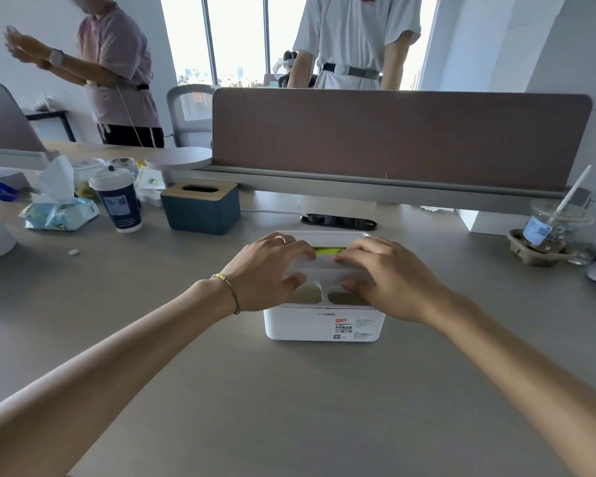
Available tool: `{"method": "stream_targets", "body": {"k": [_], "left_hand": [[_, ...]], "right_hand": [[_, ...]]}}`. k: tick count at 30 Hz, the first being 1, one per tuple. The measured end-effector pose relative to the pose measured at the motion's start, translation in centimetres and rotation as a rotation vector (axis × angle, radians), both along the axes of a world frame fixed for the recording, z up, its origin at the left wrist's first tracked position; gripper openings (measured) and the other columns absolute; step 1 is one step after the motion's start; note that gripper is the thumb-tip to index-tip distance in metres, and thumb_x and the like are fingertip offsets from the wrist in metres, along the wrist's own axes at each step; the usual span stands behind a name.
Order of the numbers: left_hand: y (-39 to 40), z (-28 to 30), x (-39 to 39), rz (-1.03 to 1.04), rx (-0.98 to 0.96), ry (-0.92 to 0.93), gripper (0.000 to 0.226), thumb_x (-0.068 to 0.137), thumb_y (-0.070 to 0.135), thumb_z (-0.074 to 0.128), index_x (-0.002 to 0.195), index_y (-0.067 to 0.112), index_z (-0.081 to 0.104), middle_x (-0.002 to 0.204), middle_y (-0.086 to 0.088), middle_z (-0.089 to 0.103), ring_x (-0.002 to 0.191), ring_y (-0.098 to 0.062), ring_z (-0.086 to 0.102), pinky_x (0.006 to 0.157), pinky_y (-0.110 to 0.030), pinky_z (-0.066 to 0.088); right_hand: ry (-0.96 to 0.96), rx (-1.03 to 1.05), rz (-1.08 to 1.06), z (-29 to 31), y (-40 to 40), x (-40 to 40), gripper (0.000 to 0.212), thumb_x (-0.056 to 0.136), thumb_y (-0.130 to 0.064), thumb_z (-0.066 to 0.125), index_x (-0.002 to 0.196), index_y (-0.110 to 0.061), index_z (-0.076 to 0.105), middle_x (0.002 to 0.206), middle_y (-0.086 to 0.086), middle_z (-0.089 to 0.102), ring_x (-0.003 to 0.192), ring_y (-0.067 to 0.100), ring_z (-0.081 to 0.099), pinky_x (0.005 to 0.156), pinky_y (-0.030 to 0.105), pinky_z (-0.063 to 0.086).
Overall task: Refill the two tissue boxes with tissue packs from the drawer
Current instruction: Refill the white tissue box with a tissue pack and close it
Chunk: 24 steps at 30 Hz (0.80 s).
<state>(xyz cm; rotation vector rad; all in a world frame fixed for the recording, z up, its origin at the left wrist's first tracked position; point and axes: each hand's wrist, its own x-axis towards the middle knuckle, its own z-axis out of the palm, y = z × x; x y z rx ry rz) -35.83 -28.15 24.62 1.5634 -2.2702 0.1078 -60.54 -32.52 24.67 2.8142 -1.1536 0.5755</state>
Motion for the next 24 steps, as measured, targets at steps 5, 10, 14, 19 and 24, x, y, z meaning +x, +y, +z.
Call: {"method": "stream_targets", "body": {"k": [5,10,14,19,24], "left_hand": [[-2.0,0.6,-1.0,0.078,-0.098,0.137,0.037,0.1,0.034,0.049,0.134,0.023,0.058,0.138,0.001,0.059,0.127,-0.021,0.051,0.101,-0.042,0.048],[-4.2,0.0,-2.1,0.188,0.214,-0.086,0.064,0.106,0.045,0.028,0.161,0.015,0.016,0.168,-0.009,0.019,0.156,-0.025,0.009,0.126,-0.042,0.011],[-4.3,-0.9,-2.3,0.216,0.186,-0.14,0.065,0.106,0.043,0.018,0.162,0.013,0.008,0.17,-0.011,0.004,0.157,-0.022,-0.002,0.127,-0.039,-0.004],[-4.6,-1.3,-2.3,0.23,0.174,-0.096,0.064,0.105,0.043,0.024,0.162,0.017,0.014,0.17,-0.01,0.006,0.157,-0.022,0.003,0.127,-0.035,0.004],[-4.4,-1.5,-2.7,0.264,0.076,-0.052,0.064,0.099,0.045,0.03,0.158,0.022,0.028,0.168,-0.006,0.022,0.155,-0.02,0.017,0.124,-0.034,0.014]], "right_hand": [[-0.123,0.045,-0.089,0.8,-1.4,1.2,0.042,0.095,-0.041,0.055,0.132,-0.022,0.061,0.135,-0.003,0.058,0.125,0.022,0.053,0.101,0.039,0.044],[0.121,0.285,-0.18,0.2,-3.0,3.3,0.067,0.103,-0.053,0.023,0.16,-0.02,0.008,0.168,0.0,0.003,0.155,0.017,-0.004,0.125,0.044,0.003],[0.161,0.275,-0.195,-0.4,-3.0,3.5,0.066,0.104,-0.052,0.015,0.16,-0.018,0.002,0.168,-0.001,-0.007,0.154,0.014,-0.01,0.125,0.04,-0.003],[0.114,0.235,-0.191,-0.8,-3.1,3.7,0.063,0.105,-0.047,0.018,0.16,-0.016,0.007,0.168,0.002,-0.002,0.154,0.014,-0.005,0.125,0.038,-0.005],[0.033,0.143,-0.21,-1.5,-3.2,3.9,0.062,0.105,-0.045,0.027,0.158,-0.015,0.02,0.167,0.004,0.015,0.154,0.017,0.009,0.126,0.041,0.003]]}}
